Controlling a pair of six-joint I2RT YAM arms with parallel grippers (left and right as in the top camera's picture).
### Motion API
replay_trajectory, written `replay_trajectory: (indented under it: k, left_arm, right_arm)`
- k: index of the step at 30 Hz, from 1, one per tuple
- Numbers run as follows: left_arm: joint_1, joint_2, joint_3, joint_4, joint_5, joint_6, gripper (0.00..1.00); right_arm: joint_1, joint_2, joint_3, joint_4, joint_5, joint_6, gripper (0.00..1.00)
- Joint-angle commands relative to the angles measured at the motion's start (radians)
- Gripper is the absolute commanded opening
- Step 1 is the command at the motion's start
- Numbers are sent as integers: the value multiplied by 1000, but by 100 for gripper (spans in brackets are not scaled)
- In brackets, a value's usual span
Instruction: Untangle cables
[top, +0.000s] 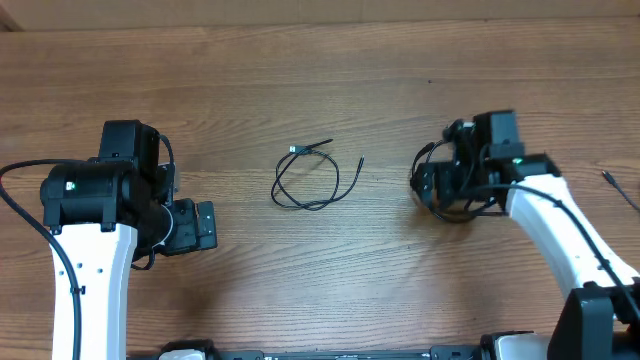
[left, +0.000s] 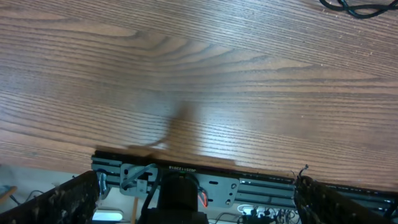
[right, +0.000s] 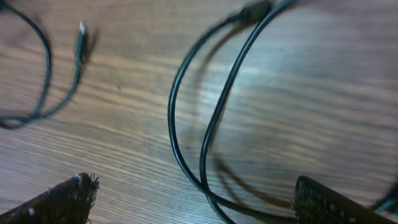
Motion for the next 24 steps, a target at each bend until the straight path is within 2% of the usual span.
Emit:
replay_trajectory:
  k: [1, 9, 11, 16, 18, 19, 22, 24]
  left_arm:
    - [10, 4, 12, 1, 7, 23, 100]
    - [10, 4, 12, 1, 7, 23, 100]
    - [10, 4, 12, 1, 7, 23, 100]
    - [10, 4, 12, 1, 7, 23, 99]
    - [10, 4, 12, 1, 7, 23, 100]
    - [10, 4, 12, 1, 7, 23, 100]
    - [10, 4, 12, 1, 7, 23, 99]
    - [10, 4, 12, 1, 7, 23, 100]
  right_arm:
    - [17, 6, -68, 44, 49, -8, 100]
    - [16, 43, -205, 184, 131, -8, 100]
    - [17, 55, -225, 196, 130, -8, 94]
    - [16, 60, -245, 190, 130, 14, 63]
    - [17, 60, -245, 190, 129, 43, 47]
    - [17, 60, -245, 190, 124, 58, 34]
    - [17, 59, -243, 191, 99, 76, 5]
    - [17, 59, -238, 198, 89, 75, 4]
